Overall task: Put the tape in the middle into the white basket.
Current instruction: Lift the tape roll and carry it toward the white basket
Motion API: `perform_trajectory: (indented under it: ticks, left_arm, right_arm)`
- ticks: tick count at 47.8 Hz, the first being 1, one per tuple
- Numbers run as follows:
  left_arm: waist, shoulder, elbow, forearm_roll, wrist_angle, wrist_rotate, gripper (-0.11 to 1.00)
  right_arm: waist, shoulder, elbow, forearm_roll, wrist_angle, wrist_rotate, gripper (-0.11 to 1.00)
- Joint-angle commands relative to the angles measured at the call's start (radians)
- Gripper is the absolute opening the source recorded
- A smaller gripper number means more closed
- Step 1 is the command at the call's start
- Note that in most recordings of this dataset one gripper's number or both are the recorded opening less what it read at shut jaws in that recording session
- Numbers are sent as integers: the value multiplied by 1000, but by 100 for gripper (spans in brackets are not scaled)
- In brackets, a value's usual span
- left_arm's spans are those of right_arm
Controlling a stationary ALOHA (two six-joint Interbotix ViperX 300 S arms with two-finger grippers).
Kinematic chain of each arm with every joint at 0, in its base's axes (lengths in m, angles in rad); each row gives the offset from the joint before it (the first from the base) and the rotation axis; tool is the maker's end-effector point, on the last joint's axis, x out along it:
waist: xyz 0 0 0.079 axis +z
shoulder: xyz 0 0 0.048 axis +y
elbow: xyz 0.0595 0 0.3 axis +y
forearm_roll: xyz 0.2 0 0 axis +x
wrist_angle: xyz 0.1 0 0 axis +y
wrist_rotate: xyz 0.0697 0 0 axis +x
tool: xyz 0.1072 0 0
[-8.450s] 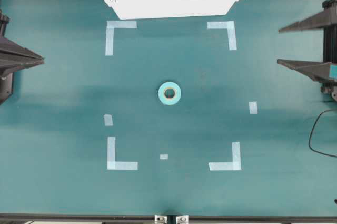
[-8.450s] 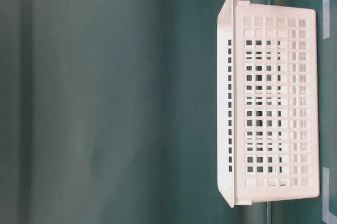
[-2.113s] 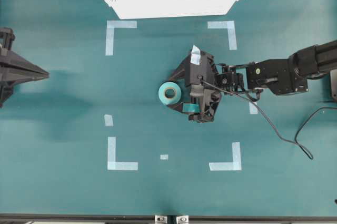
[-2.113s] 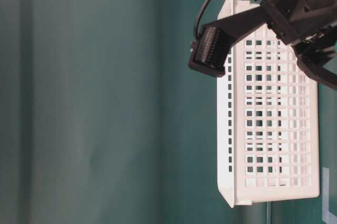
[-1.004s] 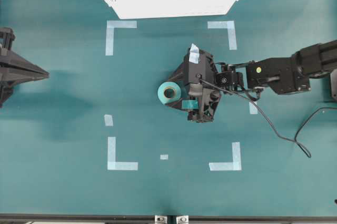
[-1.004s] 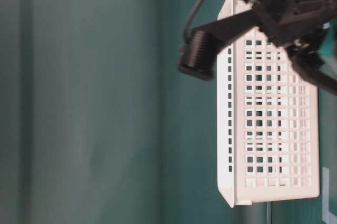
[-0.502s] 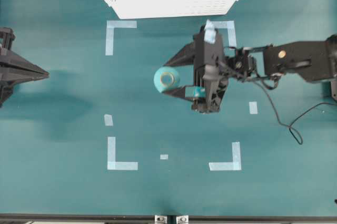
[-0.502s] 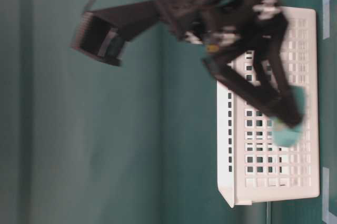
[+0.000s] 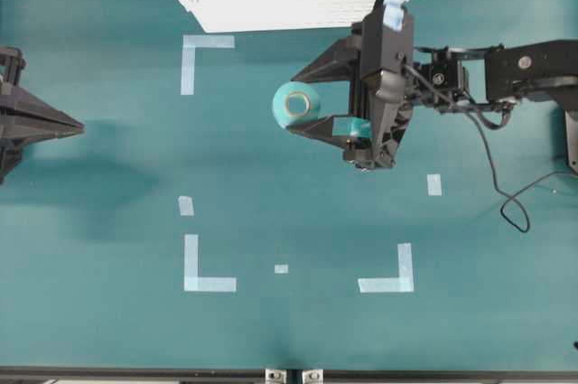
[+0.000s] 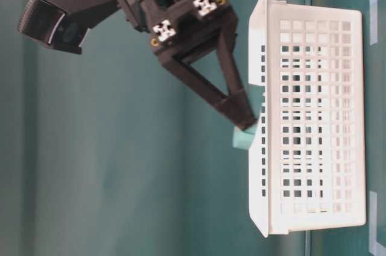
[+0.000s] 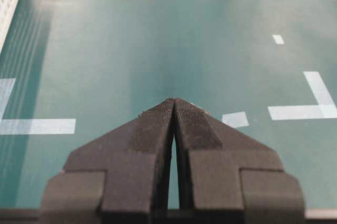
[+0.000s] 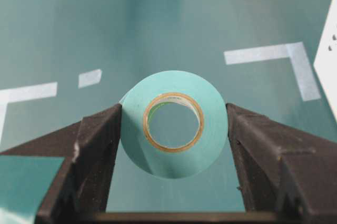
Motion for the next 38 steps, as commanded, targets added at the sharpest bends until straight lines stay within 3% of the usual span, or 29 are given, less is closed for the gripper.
perform_trajectory:
  ticks: [1, 38]
  left_arm:
    - [3, 8, -12, -2, -9, 0, -11]
    - [3, 8, -12, -2, -9, 0, -11]
  right_arm:
    - [-12, -26, -20, -6, -3, -2, 67]
    - [-324, -29, -21, -57, -2, -6, 67]
